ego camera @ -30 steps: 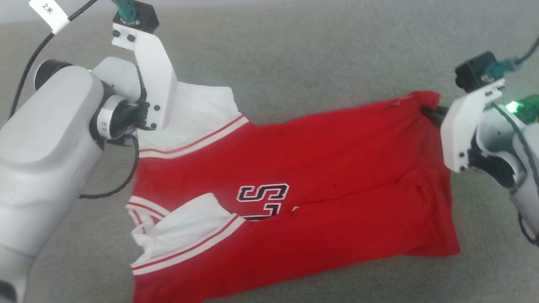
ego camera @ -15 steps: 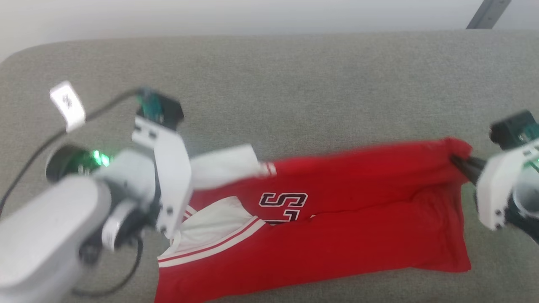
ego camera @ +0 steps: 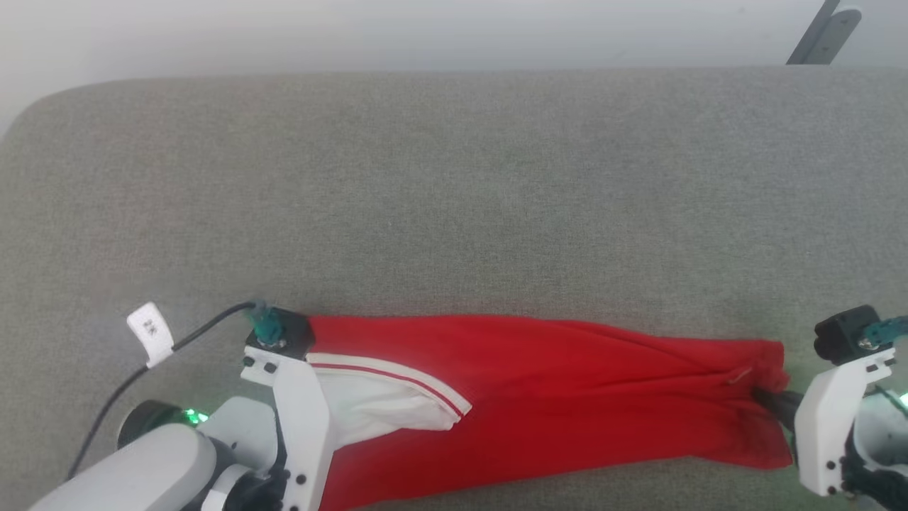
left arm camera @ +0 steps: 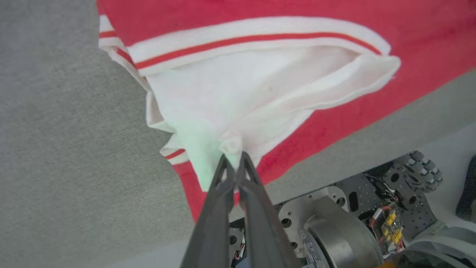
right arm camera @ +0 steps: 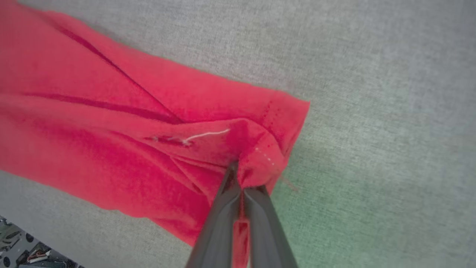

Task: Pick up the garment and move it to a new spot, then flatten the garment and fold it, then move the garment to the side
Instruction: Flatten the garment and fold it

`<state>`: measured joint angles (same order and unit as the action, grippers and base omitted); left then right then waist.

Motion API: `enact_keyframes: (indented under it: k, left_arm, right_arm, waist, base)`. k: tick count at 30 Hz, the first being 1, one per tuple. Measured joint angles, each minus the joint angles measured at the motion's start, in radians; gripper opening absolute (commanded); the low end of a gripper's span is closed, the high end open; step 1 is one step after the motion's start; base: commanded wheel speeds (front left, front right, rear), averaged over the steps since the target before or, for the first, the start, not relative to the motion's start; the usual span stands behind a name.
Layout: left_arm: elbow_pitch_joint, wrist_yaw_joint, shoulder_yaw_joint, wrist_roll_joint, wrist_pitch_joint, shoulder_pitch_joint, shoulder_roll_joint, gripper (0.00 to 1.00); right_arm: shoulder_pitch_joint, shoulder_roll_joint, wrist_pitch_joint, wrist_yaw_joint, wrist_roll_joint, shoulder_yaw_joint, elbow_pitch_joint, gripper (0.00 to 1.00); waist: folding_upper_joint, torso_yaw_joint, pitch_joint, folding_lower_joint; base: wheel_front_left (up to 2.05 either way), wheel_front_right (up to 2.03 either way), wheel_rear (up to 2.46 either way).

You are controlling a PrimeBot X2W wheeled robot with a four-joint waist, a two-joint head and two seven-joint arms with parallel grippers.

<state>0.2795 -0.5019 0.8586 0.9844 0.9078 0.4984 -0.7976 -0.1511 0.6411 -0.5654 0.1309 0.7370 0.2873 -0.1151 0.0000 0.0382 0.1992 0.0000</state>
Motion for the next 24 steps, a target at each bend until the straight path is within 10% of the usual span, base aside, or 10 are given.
enact_keyframes:
  k: [1,2,3,4,5,24]
  left_arm:
    - [-0.023,0.013,0.0,0.002,-0.018,-0.01,0.007,0.0]
    - [-0.048,0.024,-0.008,0.007,-0.045,-0.018,0.02,0.29]
    - [-0.073,0.033,-0.017,0.016,-0.072,-0.026,0.035,0.45]
    - [-0.094,0.05,-0.017,0.014,-0.095,-0.029,0.043,0.77]
    - [-0.114,0.067,-0.018,0.007,-0.118,-0.03,0.045,1.0]
    - [-0.165,0.182,-0.161,-0.074,-0.666,-0.171,0.053,1.0]
  right_arm:
    - [0.001,-0.013,-0.009,0.0,-0.001,-0.006,-0.009,0.0]
    - [0.001,-0.022,-0.016,0.0,-0.007,-0.006,-0.013,0.1]
    - [0.002,-0.029,-0.02,0.0,-0.015,-0.006,-0.013,0.45]
    - [0.002,-0.037,-0.02,0.0,-0.022,-0.011,-0.013,1.0]
    - [0.002,-0.048,-0.022,0.0,-0.025,-0.02,-0.014,1.0]
    - [0.042,-0.117,-0.172,0.0,-0.053,-0.206,0.04,1.0]
  waist:
    - [0.0,-0.001,-0.003,0.0]
    - [0.0,-0.001,-0.006,0.0]
    - [0.0,0.0,-0.009,0.0]
    - [0.0,0.0,-0.013,0.0]
    - [0.0,0.0,-0.018,0.0]
    - [0.0,0.029,-0.12,0.0]
  base:
    - [0.0,0.0,0.0]
    - [0.0,0.0,0.0]
    - [0.0,0.0,0.0]
    - [0.0,0.0,0.0]
    - [0.0,0.0,0.0]
    - [0.0,0.0,0.0]
